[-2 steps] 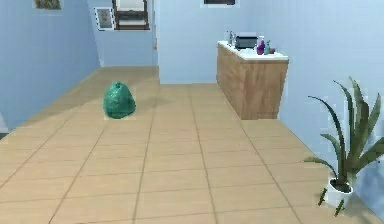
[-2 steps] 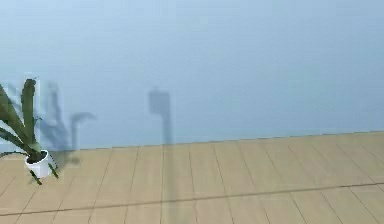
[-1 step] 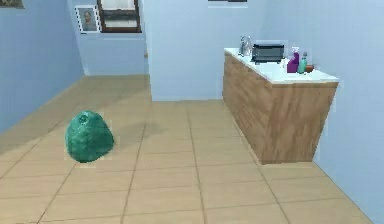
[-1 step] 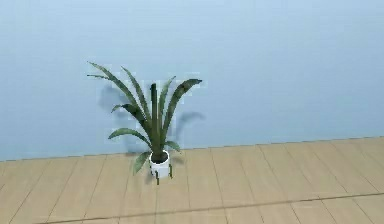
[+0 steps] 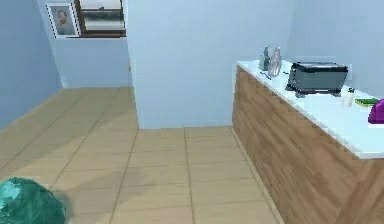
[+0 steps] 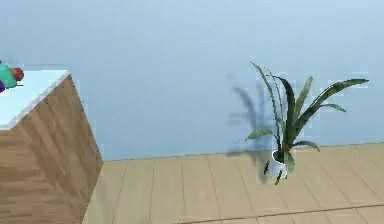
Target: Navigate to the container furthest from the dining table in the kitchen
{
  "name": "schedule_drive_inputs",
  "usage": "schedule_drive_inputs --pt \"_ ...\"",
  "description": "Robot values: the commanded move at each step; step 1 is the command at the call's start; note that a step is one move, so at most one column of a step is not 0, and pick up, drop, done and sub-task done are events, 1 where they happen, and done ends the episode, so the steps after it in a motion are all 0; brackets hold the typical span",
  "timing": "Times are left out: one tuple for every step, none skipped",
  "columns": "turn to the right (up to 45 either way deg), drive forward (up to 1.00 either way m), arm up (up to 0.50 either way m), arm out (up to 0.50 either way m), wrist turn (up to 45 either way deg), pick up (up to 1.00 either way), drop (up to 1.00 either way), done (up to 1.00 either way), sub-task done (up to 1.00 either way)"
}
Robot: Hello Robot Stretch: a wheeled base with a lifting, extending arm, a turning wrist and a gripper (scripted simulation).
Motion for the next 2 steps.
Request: schedule_drive_inputs --pt "0.0 1.00 0.00 0.00 0.0 0.00 0.00 0.00 0.00" --pt "-3.0 0.00 0.00 0.00 0.0 0.00 0.00 0.00 0.00"
